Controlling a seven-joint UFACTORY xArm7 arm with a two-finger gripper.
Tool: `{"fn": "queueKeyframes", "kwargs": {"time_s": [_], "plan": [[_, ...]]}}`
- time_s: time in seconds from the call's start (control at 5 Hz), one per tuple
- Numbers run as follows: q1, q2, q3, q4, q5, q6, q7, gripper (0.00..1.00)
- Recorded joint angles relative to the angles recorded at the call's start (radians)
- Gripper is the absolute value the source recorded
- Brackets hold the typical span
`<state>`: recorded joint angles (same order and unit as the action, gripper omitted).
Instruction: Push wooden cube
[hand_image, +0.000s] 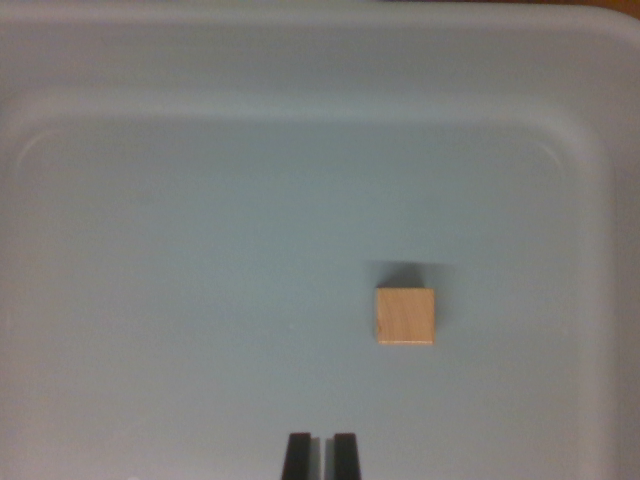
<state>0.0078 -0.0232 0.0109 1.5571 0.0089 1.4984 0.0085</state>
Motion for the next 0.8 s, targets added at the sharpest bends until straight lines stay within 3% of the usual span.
{"fn": "queueKeyframes", "kwargs": {"time_s": [0.6,0.8], "plan": [[-0.0016,0.011,-0.003,-0.023,0.0003,-0.029,-0.004,0.00],[-0.0035,0.022,-0.006,-0.049,0.0006,-0.063,-0.008,0.00]]}}
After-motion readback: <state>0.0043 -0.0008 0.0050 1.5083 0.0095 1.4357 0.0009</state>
